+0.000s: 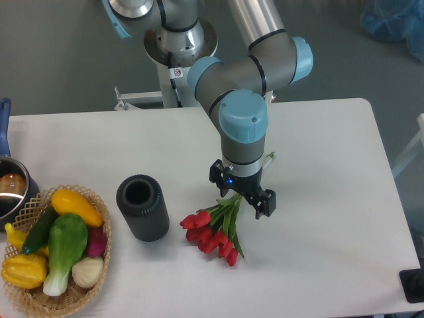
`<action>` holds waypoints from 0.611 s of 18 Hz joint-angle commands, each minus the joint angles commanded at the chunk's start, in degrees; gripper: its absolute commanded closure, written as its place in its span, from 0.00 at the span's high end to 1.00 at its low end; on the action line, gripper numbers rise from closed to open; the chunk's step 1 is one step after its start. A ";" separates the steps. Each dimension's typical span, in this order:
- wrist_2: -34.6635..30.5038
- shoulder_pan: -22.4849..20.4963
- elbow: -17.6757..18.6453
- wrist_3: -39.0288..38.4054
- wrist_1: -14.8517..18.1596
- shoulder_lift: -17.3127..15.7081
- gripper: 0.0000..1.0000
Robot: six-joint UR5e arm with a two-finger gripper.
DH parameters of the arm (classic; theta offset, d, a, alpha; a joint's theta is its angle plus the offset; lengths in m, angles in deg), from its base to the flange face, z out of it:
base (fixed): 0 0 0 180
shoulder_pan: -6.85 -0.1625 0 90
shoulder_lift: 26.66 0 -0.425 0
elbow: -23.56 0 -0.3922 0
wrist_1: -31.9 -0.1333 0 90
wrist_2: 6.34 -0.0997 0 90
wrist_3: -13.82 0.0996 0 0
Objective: Pick up the flowers from the table
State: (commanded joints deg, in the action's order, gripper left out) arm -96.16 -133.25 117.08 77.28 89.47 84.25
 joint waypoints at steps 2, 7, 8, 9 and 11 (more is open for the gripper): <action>-0.09 0.00 0.26 -0.09 -0.09 -0.09 1.00; -1.23 0.00 0.44 -0.44 -0.35 0.26 1.00; -1.32 0.00 0.87 -0.79 -0.53 0.44 1.00; -1.23 0.00 2.18 -1.49 -0.53 0.61 1.00; -1.23 -0.17 5.96 -1.85 -3.67 0.35 1.00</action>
State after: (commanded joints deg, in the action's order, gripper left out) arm -97.39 -133.43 123.04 75.43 85.80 84.61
